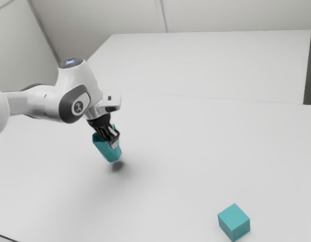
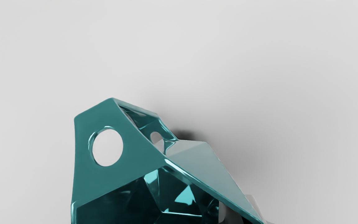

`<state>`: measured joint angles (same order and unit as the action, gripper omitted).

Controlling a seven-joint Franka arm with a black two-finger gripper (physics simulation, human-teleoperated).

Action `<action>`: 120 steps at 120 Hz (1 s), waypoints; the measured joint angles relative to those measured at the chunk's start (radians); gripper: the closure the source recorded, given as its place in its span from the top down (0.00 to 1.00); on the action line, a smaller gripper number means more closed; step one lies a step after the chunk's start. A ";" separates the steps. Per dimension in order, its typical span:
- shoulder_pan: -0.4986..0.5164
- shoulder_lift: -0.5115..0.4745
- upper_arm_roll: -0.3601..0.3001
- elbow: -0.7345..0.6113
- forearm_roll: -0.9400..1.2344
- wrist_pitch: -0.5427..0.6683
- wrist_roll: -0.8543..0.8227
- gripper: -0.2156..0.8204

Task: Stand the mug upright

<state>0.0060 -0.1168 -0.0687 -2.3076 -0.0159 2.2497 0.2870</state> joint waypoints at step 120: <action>-0.008 0.012 -0.016 -0.095 0.019 0.136 -0.259 0.03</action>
<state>-0.0017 -0.1050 -0.0846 -2.4026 0.0028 2.3860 0.0277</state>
